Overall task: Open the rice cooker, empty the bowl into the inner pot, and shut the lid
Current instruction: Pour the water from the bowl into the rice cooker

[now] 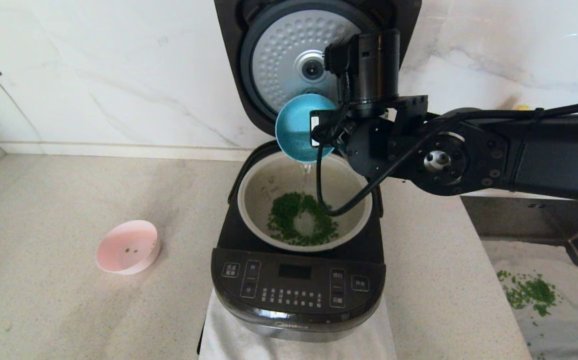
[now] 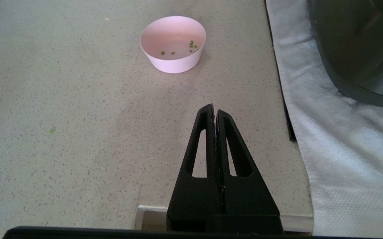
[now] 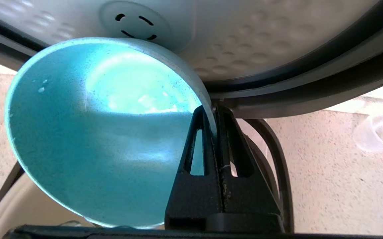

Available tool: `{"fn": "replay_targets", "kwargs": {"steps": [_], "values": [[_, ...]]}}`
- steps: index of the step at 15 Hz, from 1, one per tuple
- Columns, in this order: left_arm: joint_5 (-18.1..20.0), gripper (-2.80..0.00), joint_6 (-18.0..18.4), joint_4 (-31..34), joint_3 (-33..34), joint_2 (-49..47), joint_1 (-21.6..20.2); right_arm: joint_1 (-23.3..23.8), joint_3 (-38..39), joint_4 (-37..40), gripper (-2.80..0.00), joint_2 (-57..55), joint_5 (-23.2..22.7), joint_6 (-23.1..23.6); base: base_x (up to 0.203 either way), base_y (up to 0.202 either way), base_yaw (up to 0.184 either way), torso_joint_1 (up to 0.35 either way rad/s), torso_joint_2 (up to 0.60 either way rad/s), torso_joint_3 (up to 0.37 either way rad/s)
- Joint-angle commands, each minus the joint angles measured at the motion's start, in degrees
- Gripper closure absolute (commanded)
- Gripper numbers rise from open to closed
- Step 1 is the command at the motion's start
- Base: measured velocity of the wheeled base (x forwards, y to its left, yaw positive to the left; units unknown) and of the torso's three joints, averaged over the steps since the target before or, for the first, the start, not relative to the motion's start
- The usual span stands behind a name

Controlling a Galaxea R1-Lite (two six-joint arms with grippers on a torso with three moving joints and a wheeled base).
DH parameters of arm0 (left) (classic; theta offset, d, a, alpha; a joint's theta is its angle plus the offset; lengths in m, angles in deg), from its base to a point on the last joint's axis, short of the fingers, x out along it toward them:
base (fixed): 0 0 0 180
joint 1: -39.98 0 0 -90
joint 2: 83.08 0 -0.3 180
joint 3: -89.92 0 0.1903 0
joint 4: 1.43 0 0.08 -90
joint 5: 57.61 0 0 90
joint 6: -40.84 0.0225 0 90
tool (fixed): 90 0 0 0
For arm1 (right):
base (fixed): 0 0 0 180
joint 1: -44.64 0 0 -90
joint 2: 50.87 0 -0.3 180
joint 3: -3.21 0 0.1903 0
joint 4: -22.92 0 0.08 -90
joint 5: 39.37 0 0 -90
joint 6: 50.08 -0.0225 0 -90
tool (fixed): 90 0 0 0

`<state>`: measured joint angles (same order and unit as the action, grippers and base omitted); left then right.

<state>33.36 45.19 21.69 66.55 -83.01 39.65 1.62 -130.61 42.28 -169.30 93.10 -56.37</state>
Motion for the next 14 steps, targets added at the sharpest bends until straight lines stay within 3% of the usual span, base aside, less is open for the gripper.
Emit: {"fn": "replay_targets", "kwargs": {"steps": [1, 9, 14], "values": [[0.00, 0.00, 0.04, -0.02, 0.44, -0.07, -0.02, 0.14, 0.32, -0.56, 0.00, -0.67, 0.24, -0.13, 0.000, 0.000, 0.000, 0.000, 0.00, 0.000], [0.00, 0.00, 0.04, -0.02, 0.45, -0.07, -0.02, -0.05, 3.54, -6.23, 0.00, 0.37, 2.21, 1.24, 0.000, 0.000, 0.000, 0.000, 0.00, 0.000], [0.00, 0.00, 0.04, -0.02, 0.44, -0.07, -0.02, -0.18, 10.53, -23.07, 0.00, 0.73, 2.50, 9.19, 0.000, 0.000, 0.000, 0.000, 0.00, 0.000]]}}
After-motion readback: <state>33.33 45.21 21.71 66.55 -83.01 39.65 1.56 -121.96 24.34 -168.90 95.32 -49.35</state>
